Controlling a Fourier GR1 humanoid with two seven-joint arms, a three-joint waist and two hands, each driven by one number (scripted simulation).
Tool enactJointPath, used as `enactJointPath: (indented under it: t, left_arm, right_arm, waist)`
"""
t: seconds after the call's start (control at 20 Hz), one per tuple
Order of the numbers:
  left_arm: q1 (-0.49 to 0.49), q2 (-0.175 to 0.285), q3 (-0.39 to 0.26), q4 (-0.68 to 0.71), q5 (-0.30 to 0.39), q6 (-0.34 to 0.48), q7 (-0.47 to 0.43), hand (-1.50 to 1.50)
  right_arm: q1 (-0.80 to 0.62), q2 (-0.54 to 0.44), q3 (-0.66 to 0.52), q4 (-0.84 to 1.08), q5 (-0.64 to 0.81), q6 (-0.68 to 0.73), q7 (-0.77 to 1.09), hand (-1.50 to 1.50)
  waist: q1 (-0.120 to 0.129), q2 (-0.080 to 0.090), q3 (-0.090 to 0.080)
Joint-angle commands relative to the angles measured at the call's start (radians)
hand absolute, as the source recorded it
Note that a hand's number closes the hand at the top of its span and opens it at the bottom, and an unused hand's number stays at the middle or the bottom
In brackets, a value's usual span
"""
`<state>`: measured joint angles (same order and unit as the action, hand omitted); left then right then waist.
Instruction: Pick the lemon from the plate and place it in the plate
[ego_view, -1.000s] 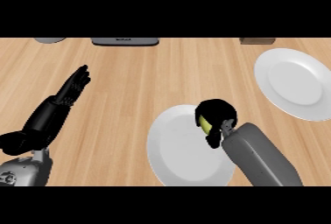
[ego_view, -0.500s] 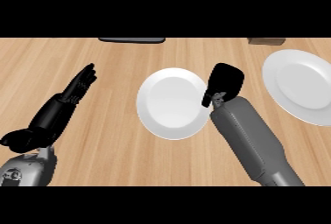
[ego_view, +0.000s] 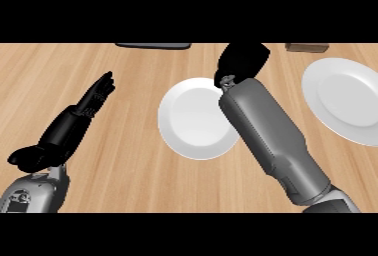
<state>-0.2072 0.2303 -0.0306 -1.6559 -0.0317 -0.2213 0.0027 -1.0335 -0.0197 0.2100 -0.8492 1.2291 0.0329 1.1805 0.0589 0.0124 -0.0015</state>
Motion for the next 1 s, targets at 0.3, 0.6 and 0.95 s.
enactJointPath:
  t: [0.3,0.6,0.95]
  left_arm:
    - [0.038,0.034,0.047,0.011,0.017,-0.023,-0.023,0.0]
    - [0.016,0.017,0.039,-0.002,0.025,-0.025,-0.009,0.0]
    - [0.002,0.001,0.044,0.017,-0.003,0.005,-0.019,0.0]
  right_arm:
    - [-0.096,-0.04,-0.083,0.119,0.199,-0.111,0.21,1.5]
    - [-0.134,-0.117,-0.206,0.201,0.21,-0.191,0.118,1.5]
    - [-0.027,-0.207,-0.287,0.185,0.228,-0.356,0.0,1.5]
  waist:
    - [-0.035,-0.008,0.001]
    - [-0.029,-0.001,0.001]
    - [-0.047,-0.003,0.002]
